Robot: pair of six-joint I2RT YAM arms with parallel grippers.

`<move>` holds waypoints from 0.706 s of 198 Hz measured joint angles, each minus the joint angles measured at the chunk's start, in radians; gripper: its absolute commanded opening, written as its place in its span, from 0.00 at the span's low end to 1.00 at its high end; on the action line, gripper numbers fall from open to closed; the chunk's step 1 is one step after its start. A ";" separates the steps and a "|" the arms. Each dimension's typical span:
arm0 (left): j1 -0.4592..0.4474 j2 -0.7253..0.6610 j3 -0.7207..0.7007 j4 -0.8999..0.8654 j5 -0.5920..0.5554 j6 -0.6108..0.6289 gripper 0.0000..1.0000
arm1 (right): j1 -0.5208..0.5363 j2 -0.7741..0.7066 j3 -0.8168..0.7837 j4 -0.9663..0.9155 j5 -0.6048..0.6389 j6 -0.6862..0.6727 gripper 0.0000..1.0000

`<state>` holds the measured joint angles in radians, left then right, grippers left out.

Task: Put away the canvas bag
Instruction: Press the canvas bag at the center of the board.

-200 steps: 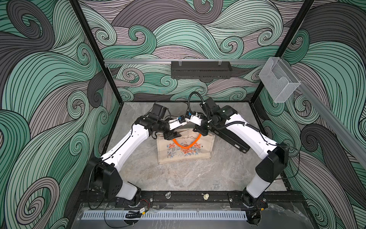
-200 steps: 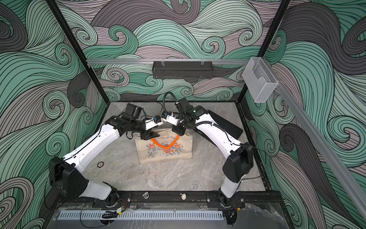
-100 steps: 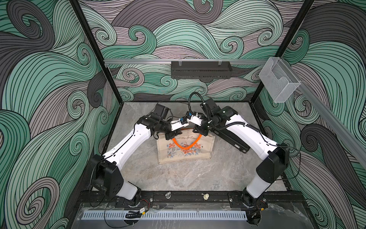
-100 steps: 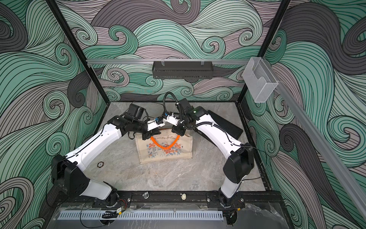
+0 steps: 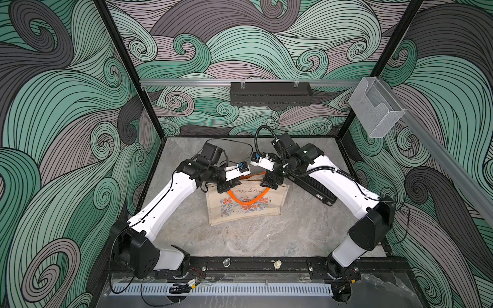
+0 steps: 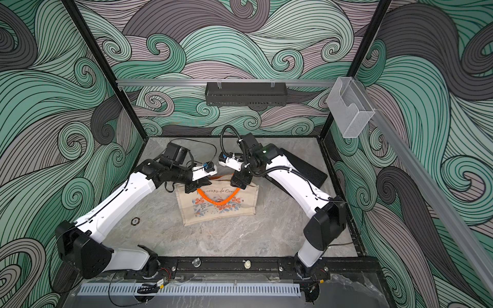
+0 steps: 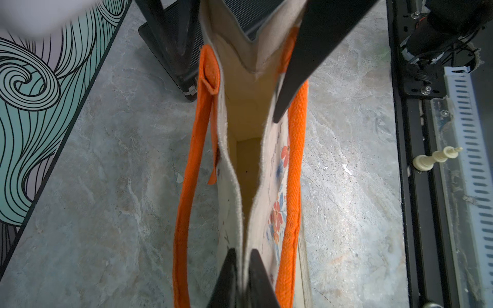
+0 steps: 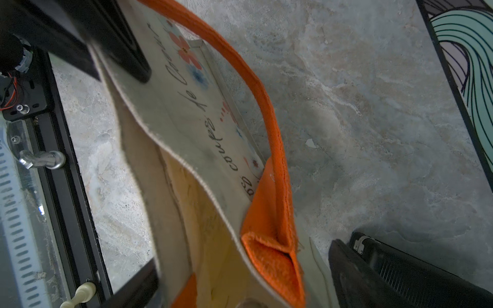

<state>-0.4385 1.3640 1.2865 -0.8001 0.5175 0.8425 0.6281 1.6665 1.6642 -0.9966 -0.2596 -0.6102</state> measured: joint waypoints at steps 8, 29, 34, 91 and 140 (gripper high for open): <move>0.006 -0.001 -0.001 0.000 0.004 0.003 0.00 | -0.002 0.000 0.000 -0.006 0.001 0.000 0.86; 0.017 -0.006 -0.007 -0.001 0.009 0.007 0.00 | -0.010 0.000 0.000 -0.028 -0.012 0.001 0.84; 0.019 -0.006 -0.008 -0.001 0.010 0.007 0.00 | -0.013 0.000 0.000 -0.034 -0.018 0.002 0.83; 0.040 -0.006 -0.008 0.000 0.016 0.013 0.00 | -0.034 -0.003 -0.008 -0.060 -0.071 0.020 0.77; 0.051 -0.006 -0.019 0.007 0.016 0.016 0.00 | -0.066 -0.071 -0.095 -0.054 -0.091 0.023 0.70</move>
<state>-0.3874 1.3575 1.2675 -0.7933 0.5335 0.8581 0.5625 1.5955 1.5688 -1.0504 -0.3508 -0.5869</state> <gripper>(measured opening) 0.109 0.732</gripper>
